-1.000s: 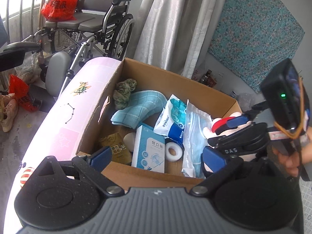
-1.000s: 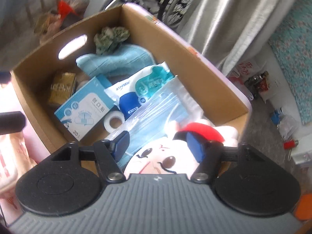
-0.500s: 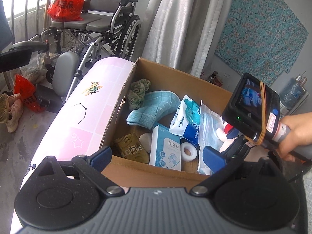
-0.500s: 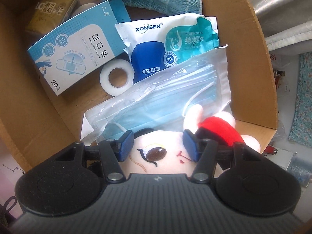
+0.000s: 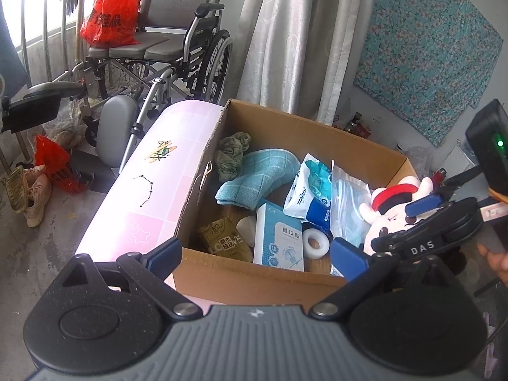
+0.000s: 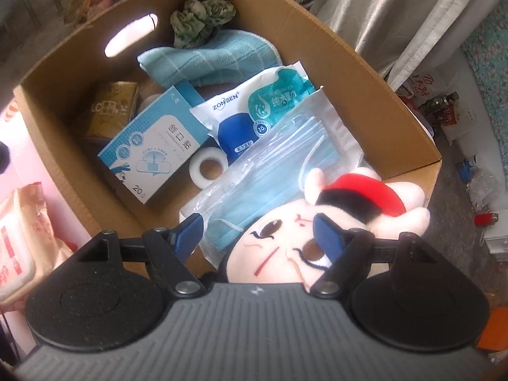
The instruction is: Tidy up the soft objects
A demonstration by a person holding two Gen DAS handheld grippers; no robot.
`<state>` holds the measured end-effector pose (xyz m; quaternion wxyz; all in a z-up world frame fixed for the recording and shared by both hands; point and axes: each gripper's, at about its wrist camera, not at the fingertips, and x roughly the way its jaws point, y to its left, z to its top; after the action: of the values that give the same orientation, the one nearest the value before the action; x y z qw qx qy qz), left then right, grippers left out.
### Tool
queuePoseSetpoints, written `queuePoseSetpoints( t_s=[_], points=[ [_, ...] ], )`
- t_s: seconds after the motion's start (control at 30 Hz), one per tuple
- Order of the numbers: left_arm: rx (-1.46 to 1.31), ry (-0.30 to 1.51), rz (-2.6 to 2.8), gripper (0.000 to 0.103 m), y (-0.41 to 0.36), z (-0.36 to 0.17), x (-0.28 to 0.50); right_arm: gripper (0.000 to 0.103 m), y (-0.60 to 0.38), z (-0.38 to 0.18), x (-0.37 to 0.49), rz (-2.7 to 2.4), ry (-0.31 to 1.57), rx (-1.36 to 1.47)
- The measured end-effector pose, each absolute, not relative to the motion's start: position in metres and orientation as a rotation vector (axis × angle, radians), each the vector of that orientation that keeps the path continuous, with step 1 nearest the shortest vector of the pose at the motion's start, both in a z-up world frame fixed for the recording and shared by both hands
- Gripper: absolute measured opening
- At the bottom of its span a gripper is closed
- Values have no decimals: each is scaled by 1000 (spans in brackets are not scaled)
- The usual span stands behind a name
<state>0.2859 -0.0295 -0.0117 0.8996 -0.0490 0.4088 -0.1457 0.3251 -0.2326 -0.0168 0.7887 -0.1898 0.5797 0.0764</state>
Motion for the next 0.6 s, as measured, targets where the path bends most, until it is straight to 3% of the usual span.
queuePoseSetpoints(
  t_s=[0.6],
  points=[
    [-58, 790, -320, 101, -38, 12, 255, 84, -301, 47, 221, -30, 946, 16]
  ],
)
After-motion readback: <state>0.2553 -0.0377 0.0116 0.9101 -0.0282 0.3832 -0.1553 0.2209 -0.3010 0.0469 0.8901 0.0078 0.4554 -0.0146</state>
